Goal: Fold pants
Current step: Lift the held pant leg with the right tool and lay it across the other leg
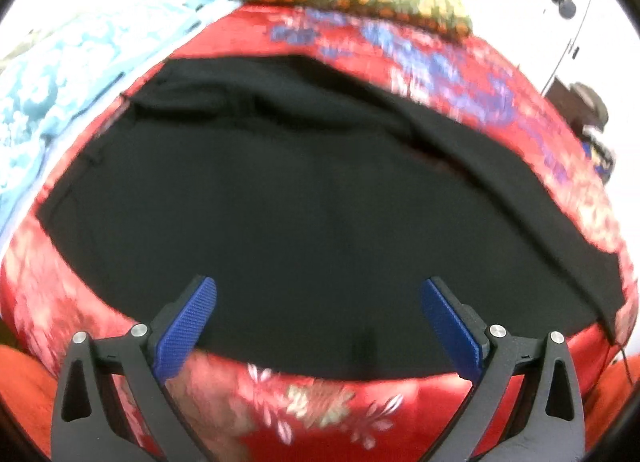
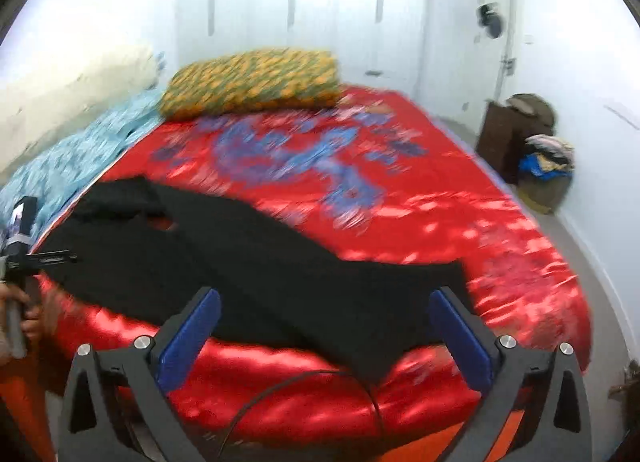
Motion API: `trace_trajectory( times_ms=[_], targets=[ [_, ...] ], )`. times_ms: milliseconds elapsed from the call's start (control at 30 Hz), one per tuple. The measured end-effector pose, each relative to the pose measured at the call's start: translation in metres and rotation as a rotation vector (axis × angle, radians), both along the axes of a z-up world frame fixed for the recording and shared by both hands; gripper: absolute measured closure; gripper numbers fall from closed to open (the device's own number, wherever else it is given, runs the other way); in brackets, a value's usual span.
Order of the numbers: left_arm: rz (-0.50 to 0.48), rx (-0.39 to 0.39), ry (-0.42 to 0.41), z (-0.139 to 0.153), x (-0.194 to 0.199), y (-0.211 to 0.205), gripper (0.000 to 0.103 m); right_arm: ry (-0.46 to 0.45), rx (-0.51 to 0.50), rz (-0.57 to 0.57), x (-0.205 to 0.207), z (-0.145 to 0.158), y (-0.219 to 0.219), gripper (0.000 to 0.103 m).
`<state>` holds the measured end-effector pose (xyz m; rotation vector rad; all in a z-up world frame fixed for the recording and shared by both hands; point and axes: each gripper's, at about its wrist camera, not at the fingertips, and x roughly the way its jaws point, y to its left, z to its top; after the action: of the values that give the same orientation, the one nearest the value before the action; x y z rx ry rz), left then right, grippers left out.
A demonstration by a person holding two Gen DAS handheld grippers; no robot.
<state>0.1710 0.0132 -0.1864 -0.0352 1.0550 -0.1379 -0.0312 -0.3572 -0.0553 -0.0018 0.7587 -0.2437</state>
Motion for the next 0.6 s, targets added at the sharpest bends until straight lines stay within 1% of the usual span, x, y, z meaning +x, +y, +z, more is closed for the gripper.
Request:
trace_trajectory(
  times_ms=[33,67,100,200,267,333,400,567,600],
  targets=[
    [-0.008,0.014,0.019,-0.004,0.004,-0.001,0.001,0.039,-0.003,0.021,0.003,-0.009,0.012,0.000],
    [-0.009,0.018,0.014,-0.004,0.007,-0.002,0.001,0.072,-0.004,0.042,0.005,-0.019,0.024,0.000],
    [-0.005,0.017,-0.013,0.000,0.009,-0.001,0.001,0.087,-0.004,0.064,0.005,-0.027,0.034,0.000],
    [0.021,0.021,-0.069,0.008,0.010,0.003,0.001,0.102,-0.018,0.138,-0.003,-0.043,0.060,0.000],
    [0.033,-0.004,-0.057,0.008,0.010,0.008,0.001,0.111,-0.051,0.177,-0.005,-0.048,0.072,0.000],
    [0.044,-0.027,-0.037,0.006,0.011,0.012,0.001,0.099,-0.074,0.197,-0.008,-0.049,0.078,0.000],
    [0.053,-0.030,-0.033,0.005,0.011,0.013,0.001,0.079,-0.060,0.199,-0.009,-0.046,0.081,0.000],
    [0.058,-0.025,-0.047,0.008,0.011,0.018,0.001,0.049,0.025,0.204,-0.010,-0.042,0.082,0.000],
    [0.061,-0.026,-0.047,0.008,0.009,0.020,0.001,0.027,0.056,0.211,-0.012,-0.039,0.080,0.000]
  ],
)
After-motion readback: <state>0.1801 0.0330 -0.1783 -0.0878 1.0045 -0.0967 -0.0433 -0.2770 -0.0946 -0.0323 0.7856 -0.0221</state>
